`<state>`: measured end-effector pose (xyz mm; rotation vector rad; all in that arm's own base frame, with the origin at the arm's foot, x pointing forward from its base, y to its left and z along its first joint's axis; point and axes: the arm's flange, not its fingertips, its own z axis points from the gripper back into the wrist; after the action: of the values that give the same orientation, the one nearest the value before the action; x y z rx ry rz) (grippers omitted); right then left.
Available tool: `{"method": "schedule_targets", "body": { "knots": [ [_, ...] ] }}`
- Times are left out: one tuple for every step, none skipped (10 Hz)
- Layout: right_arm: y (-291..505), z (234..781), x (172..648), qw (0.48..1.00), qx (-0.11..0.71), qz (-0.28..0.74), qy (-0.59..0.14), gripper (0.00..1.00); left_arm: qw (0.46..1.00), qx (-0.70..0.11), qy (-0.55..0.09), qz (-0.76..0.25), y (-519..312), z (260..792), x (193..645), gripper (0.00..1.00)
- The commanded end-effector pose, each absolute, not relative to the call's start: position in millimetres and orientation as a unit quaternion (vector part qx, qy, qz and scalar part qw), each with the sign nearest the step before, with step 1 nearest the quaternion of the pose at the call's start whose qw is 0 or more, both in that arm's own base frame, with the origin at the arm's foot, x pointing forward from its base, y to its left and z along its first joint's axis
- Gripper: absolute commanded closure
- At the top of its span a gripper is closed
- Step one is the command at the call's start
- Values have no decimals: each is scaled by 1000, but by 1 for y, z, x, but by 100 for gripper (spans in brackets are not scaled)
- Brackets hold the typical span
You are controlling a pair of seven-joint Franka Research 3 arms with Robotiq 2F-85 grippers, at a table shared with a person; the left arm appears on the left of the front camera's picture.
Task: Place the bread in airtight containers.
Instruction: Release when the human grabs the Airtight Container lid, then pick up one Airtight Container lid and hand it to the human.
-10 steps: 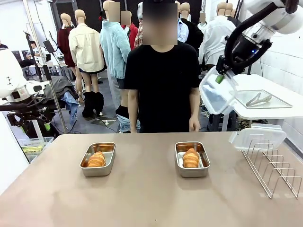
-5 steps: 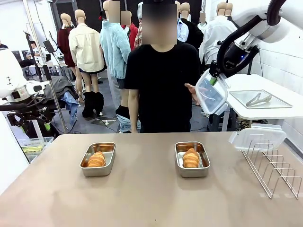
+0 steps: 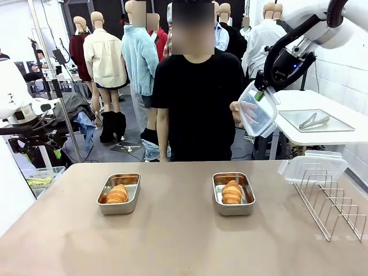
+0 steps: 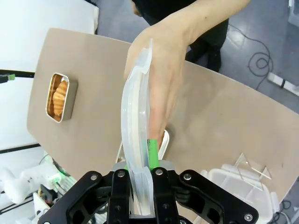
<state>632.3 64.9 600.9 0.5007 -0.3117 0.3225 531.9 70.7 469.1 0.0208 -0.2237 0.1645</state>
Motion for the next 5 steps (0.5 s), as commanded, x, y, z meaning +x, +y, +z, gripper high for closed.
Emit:
{"method": "schedule_targets", "body": {
  "knots": [
    [66,600,631,944,247,156,-154,100,990,10,-110,86,72,470,531,3],
    [66,600,631,944,247,156,-154,100,990,10,-110,86,72,470,531,3],
    [66,600,631,944,247,156,-154,100,990,10,-110,86,72,470,531,3],
    [66,600,631,944,247,156,-154,100,990,10,-110,86,72,470,531,3],
    [66,600,631,944,247,156,-154,100,990,10,-110,86,72,470,531,3]
  ]
}}
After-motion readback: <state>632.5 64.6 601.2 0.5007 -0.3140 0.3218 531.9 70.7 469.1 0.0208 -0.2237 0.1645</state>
